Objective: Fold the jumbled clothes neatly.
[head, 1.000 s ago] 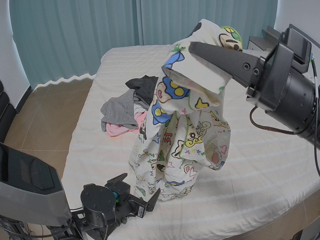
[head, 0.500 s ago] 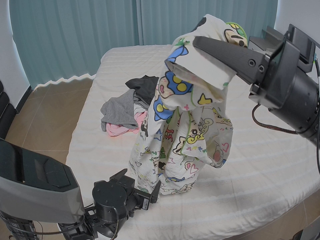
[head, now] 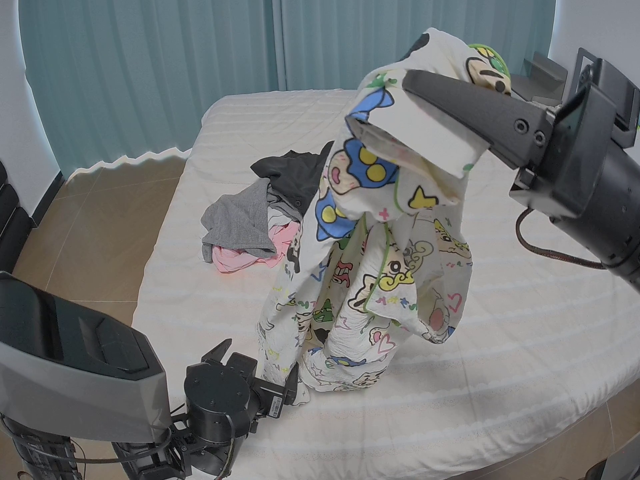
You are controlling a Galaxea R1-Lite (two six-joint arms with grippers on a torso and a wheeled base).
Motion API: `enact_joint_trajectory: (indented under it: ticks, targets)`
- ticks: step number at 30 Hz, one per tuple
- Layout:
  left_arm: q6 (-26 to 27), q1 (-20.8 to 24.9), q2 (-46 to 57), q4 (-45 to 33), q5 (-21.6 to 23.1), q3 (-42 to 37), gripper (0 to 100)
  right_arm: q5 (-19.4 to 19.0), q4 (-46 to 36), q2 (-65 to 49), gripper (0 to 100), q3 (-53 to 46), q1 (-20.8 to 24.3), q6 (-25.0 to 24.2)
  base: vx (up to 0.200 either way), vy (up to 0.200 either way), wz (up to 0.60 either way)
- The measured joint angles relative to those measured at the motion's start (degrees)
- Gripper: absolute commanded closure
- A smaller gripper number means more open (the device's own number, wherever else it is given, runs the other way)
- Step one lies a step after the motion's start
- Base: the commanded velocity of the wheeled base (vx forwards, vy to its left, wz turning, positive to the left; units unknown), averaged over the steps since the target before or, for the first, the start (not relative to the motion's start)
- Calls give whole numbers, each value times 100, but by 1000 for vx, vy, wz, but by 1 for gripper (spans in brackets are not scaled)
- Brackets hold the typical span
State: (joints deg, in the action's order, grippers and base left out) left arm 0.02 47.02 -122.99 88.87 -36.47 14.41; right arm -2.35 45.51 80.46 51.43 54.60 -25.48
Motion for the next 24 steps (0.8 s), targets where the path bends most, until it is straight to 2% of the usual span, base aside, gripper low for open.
enact_joint_trajectory:
  ticks: [6,11,22,23,24]
  targets:
    - [-29,-24,-101,2,18,201,0,0,1,-2,100,0,-20,0,0,0,0]
    - [-258,-24,-317,4,194,472,0,0,0,-2,100,7,-20,0,0,0,0]
    - [-407,-85,-887,4,205,811,0,-5,4,-2,100,13,-20,0,0,0,0]
    - [-473,-85,-926,4,207,885,100,-5,9,-4,100,13,-20,0,0,0,0]
    - [-550,-85,-959,4,210,948,100,-5,12,-4,100,11,-20,0,0,0,0]
